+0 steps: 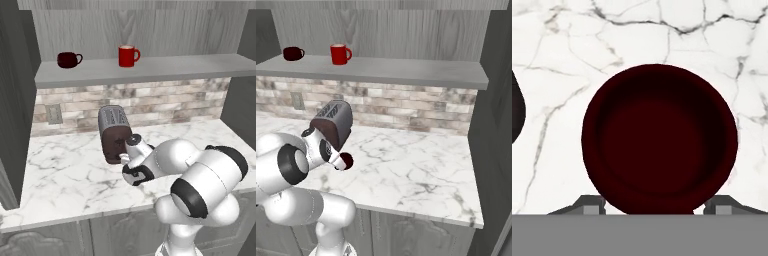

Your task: Pick the mug on the counter and place it in the cabinet with the handle facing the right, like the mugs already inside.

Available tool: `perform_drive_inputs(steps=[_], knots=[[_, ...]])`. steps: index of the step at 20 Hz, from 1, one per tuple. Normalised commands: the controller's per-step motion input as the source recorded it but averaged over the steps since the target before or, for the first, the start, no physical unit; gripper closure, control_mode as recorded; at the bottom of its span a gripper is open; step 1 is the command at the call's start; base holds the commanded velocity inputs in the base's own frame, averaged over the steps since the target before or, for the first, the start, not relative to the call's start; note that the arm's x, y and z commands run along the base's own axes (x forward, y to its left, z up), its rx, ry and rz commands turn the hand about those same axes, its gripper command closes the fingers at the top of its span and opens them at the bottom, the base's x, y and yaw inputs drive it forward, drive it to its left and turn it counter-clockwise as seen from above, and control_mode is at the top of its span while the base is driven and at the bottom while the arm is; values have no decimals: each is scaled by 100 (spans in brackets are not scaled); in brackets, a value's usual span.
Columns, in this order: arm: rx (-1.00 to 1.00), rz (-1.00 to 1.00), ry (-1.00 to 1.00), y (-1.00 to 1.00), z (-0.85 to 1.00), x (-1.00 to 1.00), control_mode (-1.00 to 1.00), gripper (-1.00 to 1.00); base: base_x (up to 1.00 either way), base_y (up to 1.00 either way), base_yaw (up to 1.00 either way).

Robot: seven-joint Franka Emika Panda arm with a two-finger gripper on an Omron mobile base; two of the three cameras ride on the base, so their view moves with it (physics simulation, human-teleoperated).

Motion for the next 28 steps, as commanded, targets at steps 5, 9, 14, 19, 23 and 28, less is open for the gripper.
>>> perform_drive_inputs(steps=[5, 9, 14, 19, 23, 28], knots=[[-1, 0, -1, 1, -2, -5, -100, 100, 0, 0, 0], [-3, 5, -10, 1, 9, -10, -100, 100, 0, 0, 0], [0, 8, -7, -4, 11, -15, -100, 100, 0, 0, 0], [2, 13, 2, -3, 25, -6, -100, 100, 0, 0, 0], [2, 17, 9, 0, 29, -10, -100, 100, 0, 0, 0], [2, 18, 8, 0, 21, -15, -100, 100, 0, 0, 0]])
